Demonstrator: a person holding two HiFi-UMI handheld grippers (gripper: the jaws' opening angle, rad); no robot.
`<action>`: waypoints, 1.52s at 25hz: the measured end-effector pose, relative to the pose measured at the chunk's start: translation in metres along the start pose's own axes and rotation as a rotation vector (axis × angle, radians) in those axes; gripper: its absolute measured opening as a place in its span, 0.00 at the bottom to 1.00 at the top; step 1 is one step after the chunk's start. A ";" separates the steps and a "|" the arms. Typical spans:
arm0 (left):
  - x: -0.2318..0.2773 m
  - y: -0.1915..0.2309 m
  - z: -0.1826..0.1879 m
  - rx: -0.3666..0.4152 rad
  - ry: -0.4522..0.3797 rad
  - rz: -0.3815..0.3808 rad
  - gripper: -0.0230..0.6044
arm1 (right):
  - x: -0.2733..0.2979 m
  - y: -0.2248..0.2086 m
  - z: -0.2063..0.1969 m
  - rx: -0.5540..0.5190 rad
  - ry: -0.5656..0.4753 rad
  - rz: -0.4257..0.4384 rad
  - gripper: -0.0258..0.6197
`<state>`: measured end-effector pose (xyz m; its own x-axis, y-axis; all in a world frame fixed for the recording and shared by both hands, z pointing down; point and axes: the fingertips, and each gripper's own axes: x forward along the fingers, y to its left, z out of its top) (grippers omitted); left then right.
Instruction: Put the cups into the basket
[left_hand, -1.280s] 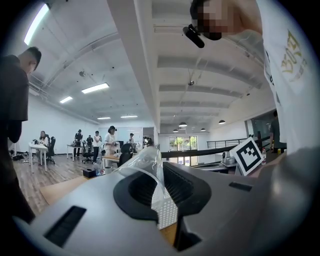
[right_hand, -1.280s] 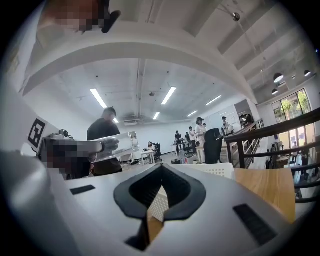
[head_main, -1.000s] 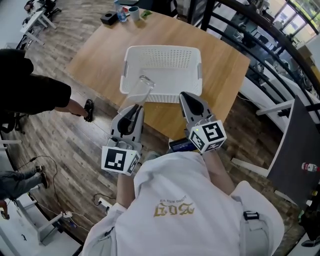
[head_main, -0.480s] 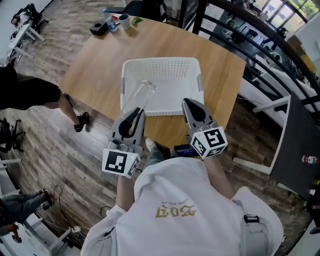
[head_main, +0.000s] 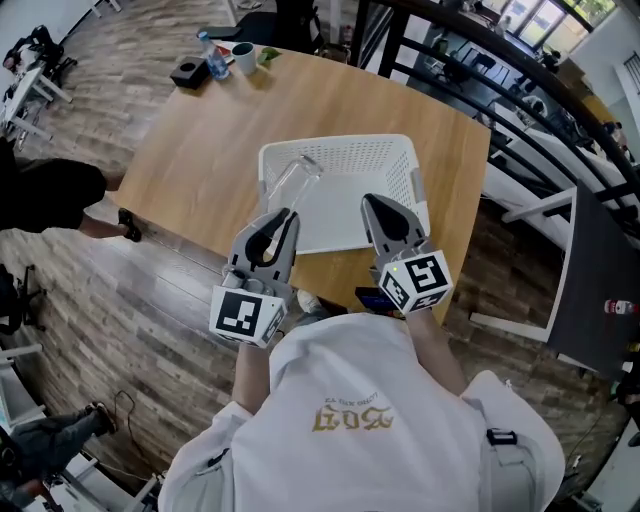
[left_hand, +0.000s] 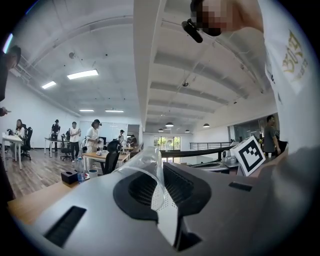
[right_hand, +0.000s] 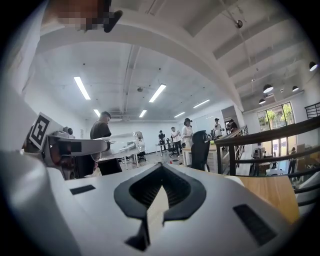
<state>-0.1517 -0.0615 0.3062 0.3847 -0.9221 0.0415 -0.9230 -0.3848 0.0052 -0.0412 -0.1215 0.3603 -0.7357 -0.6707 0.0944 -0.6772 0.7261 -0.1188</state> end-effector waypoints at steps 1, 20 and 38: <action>0.002 0.004 0.001 0.000 -0.001 -0.005 0.10 | 0.003 0.002 0.003 -0.010 -0.003 -0.003 0.06; 0.026 0.003 -0.026 -0.027 0.086 -0.052 0.10 | 0.012 -0.017 -0.001 -0.010 -0.007 -0.008 0.06; 0.047 0.012 -0.059 0.047 0.285 -0.083 0.10 | 0.026 -0.032 -0.007 -0.031 0.037 0.012 0.06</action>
<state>-0.1456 -0.1074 0.3677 0.4340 -0.8414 0.3220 -0.8845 -0.4659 -0.0253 -0.0381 -0.1612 0.3731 -0.7430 -0.6565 0.1299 -0.6682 0.7385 -0.0898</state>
